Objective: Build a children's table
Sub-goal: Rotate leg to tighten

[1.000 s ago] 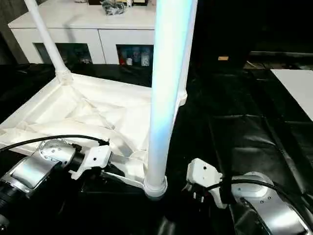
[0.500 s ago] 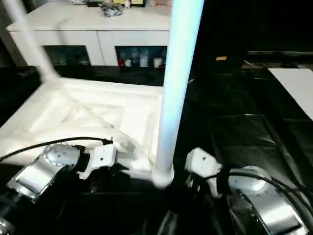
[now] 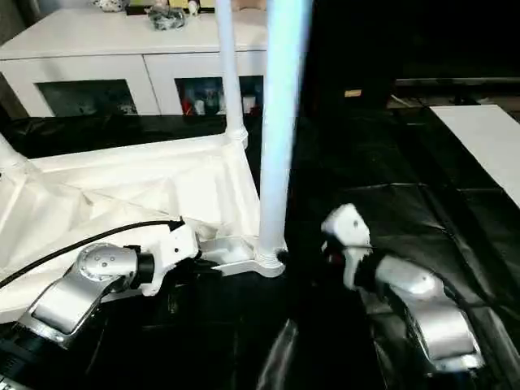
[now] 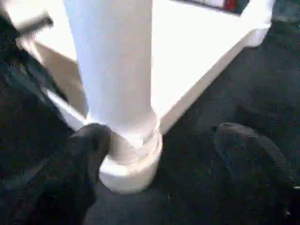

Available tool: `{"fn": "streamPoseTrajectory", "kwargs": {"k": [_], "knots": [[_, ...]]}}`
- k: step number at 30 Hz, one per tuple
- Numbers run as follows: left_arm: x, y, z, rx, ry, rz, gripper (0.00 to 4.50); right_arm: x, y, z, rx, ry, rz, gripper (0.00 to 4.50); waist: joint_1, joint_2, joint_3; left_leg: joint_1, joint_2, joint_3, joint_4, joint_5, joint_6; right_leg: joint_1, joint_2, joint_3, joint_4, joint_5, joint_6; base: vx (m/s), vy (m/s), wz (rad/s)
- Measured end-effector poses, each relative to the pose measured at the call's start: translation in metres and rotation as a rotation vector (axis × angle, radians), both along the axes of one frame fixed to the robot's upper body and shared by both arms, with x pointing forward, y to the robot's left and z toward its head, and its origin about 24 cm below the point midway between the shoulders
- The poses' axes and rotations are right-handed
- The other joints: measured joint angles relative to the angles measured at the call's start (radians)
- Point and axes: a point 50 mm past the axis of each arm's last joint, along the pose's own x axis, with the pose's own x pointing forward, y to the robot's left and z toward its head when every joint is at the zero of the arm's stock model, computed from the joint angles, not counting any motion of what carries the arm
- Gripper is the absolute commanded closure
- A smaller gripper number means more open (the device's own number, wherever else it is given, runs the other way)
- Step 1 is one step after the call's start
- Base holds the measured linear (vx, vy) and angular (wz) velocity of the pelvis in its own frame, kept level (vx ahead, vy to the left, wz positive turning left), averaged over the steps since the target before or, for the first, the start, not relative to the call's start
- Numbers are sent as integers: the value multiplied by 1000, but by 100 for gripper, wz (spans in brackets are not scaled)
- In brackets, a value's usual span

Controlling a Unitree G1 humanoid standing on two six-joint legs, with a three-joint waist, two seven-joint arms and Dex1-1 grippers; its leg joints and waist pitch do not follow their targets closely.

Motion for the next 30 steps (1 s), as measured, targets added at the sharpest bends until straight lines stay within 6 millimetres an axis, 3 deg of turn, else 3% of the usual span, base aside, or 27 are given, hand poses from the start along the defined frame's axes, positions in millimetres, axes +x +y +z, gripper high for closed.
{"fn": "streamPoseTrajectory", "kwargs": {"k": [1, 3, 6, 8, 11, 16, 30], "knots": [[1, 3, 2, 8, -2, -15, 450, 3, 1, 1, 10, 14, 21, 6, -1, -1, 1, 0, 0, 0, 0, 0, 0, -2, 0, 0, 1, 0, 0, 0, 0, 0], [1, 5, 6, 18, -15, -40, 450, 7, 3, 7, 13, 8, 67, 2, 2, -14, 3, -4, 1, 0, -1, 2, 1, -6, 1, -1, 2, 0, 0, 0, 0, 0], [4, 5, 7, 25, -20, -56, 450, 13, 11, 17, 21, -21, 150, 2, 12, -20, 4, -4, 1, 0, -1, 2, 1, -6, 0, -1, 1, 0, -1, 0, 0, 0], [9, 4, 6, 42, -40, -67, 450, 17, 16, 13, -14, -11, 177, 2, 26, -20, 4, -3, 1, 1, -1, 2, 1, -6, 0, -1, 1, 0, -1, 0, 0, 0], [12, 4, 7, 45, -50, -70, 450, 19, 18, 8, -42, 8, 203, 2, 31, -25, 7, -3, 2, 4, -2, 5, -2, -6, -1, -1, 2, 1, -2, 0, 0, 0], [14, 4, 8, 47, -48, -73, 450, 24, 23, 10, -80, -18, 253, 2, 31, -26, 7, -2, 5, 9, -2, 6, -3, -6, -1, -1, 2, 2, -3, 0, 0, 0], [19, 6, 8, 49, -42, -107, 450, 30, 24, -9, -134, 6, 271, 2, 44, -26, 7, -2, 6, 11, -3, 7, -4, -7, -1, -1, 3, 3, -4, 0, 0, 0]]}}
